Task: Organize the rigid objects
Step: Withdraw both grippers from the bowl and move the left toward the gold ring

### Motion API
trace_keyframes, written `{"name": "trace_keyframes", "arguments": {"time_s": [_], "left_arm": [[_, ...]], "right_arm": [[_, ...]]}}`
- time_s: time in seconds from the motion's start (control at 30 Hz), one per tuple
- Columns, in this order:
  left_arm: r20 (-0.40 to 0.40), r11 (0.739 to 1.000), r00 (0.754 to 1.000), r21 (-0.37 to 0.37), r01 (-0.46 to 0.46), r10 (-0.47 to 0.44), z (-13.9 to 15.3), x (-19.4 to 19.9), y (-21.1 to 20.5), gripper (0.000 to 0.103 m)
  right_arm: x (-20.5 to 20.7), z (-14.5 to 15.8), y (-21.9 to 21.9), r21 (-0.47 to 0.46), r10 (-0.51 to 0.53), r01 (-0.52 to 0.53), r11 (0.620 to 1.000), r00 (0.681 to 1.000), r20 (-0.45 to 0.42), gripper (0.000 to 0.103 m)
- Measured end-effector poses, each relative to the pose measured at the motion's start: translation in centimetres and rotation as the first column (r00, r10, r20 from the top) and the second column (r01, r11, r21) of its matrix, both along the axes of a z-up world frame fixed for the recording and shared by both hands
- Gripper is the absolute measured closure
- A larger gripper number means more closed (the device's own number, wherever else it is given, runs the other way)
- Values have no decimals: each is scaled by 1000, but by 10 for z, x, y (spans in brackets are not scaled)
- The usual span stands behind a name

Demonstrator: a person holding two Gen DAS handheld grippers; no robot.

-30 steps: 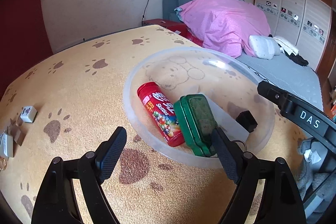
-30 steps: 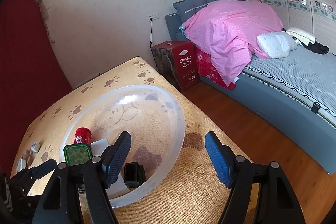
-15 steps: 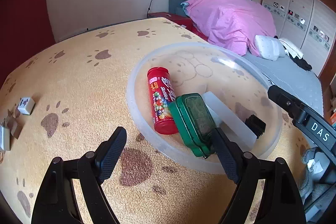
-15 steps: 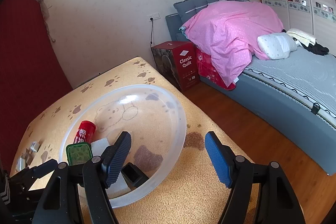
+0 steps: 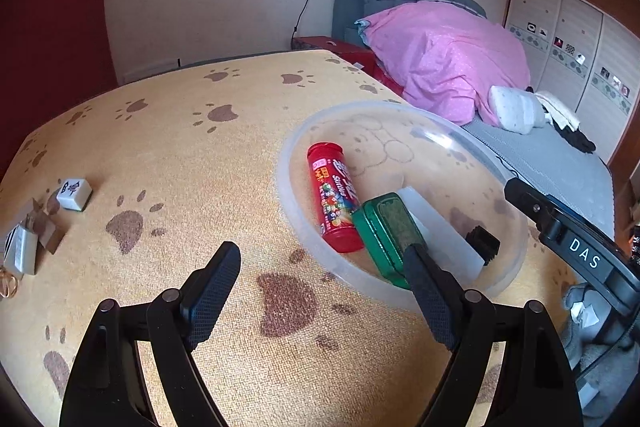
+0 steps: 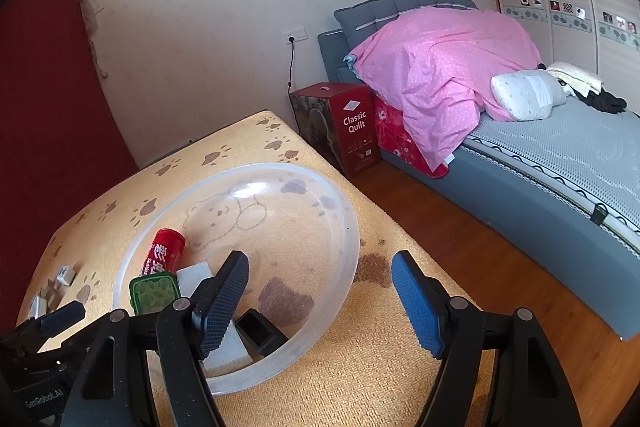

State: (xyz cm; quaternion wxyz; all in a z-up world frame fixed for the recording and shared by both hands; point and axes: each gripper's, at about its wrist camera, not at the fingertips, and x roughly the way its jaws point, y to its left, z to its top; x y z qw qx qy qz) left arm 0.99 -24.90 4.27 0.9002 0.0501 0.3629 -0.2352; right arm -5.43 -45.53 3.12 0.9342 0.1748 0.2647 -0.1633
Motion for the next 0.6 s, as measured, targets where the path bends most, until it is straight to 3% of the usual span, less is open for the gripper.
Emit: {"name": "trace_keyframes", "arguments": {"time_s": [0.27, 0.6], "left_arm": [[-12, 997, 997, -6, -83, 83, -2, 7, 26, 18], [-41, 983, 983, -28, -180, 179, -9, 18, 68, 18]], "right_arm": [[-2, 2, 13, -8, 40, -40, 999, 999, -3, 25], [-3, 8, 48, -33, 161, -161, 986, 987, -9, 24]]}}
